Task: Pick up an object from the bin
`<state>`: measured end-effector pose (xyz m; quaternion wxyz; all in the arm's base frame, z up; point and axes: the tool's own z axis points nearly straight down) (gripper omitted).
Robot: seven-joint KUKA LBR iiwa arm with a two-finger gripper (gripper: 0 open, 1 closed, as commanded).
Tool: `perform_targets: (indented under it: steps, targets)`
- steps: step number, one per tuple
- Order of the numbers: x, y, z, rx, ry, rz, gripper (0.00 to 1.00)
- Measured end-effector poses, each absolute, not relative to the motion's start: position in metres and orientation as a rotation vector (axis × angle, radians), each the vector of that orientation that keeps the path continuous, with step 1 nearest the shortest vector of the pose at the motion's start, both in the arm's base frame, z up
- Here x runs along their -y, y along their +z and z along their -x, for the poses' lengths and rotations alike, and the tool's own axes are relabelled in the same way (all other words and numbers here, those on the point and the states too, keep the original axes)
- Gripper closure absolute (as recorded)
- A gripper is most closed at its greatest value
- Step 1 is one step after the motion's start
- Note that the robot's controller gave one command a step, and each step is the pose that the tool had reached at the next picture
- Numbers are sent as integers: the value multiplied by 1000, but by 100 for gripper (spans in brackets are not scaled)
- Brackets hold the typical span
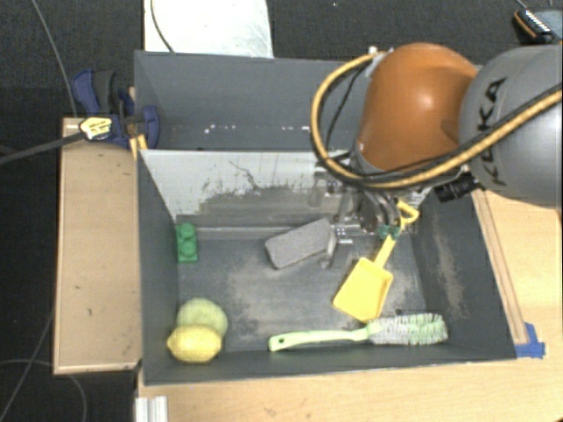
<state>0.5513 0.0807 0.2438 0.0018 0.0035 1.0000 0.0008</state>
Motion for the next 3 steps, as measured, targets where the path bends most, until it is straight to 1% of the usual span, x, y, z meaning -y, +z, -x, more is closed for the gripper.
perform_targets:
  steps: [1,2,3]
  targets:
    - [-81,244,-551,-3138,2,-11,0]
    - [-52,194,-535,-3139,2,101,0]
    - [-72,206,-547,-3128,6,-14,0]
